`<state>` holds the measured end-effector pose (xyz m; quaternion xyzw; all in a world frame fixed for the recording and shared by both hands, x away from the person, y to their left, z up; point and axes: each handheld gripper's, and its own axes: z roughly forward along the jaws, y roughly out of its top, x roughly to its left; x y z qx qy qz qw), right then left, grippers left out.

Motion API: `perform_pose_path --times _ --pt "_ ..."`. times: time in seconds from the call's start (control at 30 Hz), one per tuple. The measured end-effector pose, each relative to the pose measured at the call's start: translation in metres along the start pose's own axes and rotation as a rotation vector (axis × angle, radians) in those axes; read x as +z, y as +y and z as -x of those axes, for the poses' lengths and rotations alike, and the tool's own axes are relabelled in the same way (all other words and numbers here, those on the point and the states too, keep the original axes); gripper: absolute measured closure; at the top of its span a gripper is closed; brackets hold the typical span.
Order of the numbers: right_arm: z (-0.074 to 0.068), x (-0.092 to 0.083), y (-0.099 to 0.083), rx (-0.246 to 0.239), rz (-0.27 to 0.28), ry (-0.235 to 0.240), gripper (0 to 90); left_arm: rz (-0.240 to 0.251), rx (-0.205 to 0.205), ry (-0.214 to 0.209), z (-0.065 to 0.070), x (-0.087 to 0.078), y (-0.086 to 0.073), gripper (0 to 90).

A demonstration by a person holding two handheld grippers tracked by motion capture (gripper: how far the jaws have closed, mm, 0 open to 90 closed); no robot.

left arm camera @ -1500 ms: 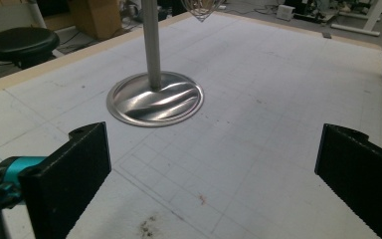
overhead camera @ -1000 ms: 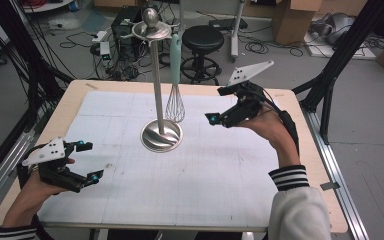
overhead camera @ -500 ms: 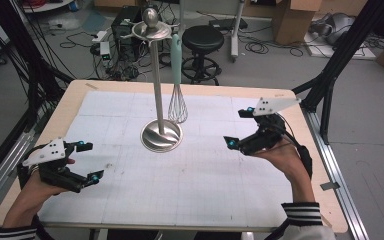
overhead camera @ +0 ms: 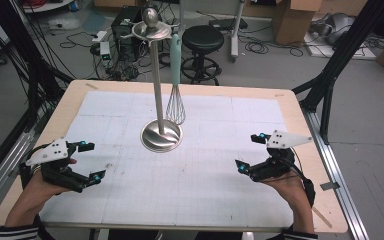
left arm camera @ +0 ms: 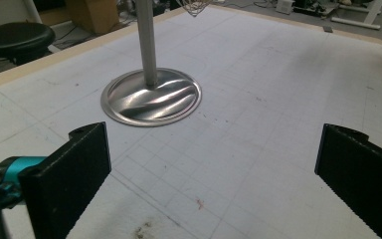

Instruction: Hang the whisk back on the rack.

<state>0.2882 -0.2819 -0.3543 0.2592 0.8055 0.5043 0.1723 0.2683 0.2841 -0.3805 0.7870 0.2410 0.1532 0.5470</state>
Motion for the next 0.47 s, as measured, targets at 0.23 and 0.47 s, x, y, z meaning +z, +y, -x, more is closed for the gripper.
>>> perform_pose_path --times 0.23,0.47 --pt "0.0 -0.005 -0.024 0.036 0.034 -0.012 0.5 -0.001 0.001 0.002 0.002 0.0 0.0 1.7" --pt "0.004 -0.008 -0.035 0.081 0.073 -0.02 0.5 -0.004 0.0 0.006 0.002 0.001 0.0 1.7"
